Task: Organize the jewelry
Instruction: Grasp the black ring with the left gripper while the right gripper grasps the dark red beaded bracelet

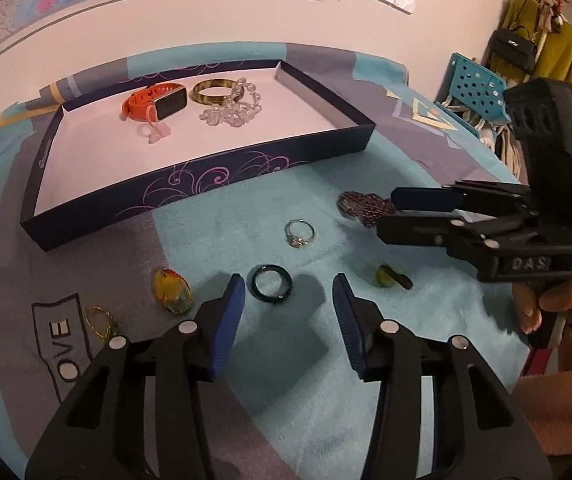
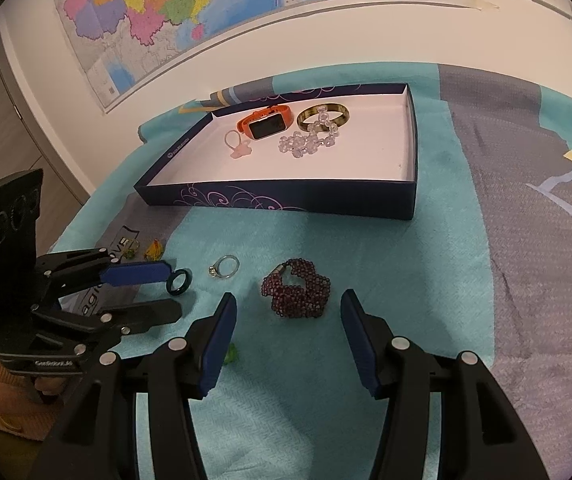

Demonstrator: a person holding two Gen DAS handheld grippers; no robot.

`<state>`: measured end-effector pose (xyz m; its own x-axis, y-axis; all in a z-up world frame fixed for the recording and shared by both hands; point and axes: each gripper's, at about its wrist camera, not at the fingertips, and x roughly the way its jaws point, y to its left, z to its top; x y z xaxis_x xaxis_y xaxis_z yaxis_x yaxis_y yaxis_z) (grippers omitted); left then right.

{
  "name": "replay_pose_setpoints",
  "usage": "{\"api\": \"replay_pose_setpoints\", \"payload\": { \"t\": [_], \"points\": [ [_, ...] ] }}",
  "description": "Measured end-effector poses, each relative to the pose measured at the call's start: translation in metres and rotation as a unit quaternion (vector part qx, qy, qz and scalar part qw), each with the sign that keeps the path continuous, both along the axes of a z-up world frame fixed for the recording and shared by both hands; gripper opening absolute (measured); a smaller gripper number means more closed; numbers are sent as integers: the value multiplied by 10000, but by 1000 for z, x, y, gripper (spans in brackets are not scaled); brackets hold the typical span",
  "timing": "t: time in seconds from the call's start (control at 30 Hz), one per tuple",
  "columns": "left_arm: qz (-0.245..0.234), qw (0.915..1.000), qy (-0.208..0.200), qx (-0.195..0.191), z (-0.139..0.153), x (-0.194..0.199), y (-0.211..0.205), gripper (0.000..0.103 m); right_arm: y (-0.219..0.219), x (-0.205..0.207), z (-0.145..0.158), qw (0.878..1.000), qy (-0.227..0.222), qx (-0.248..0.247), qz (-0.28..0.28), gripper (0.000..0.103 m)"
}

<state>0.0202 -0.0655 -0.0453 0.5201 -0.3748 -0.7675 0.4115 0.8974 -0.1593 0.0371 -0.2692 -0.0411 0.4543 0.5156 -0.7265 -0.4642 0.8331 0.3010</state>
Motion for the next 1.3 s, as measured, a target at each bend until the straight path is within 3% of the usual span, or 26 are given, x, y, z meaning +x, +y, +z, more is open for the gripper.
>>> {"api": "replay_pose_setpoints", "payload": {
  "t": [0.07,0.2,0.43,0.6,0.9,1.3],
  "points": [
    [28,10000,-30,61,0,1,-1,42,0,0,0,10000,1,13,-2,52],
    [119,9996,-100,240,-1,2,-3,22,1,0,1,10000,-15,-17,10,52],
    [144,9991,-168,353,0,-1,-5,22,8,-1,1,9999,-83,-122,58,52],
    [172,9996,-113,184,2,-1,-1,22,14,0,1,9995,-137,-287,40,51],
    [215,9997,-101,22,4,-2,6,22,21,6,-2,9967,-271,-760,-93,21],
    [230,9994,-184,-187,16,-3,14,22,9,4,15,9987,-397,-309,-95,17]
  ]
}}
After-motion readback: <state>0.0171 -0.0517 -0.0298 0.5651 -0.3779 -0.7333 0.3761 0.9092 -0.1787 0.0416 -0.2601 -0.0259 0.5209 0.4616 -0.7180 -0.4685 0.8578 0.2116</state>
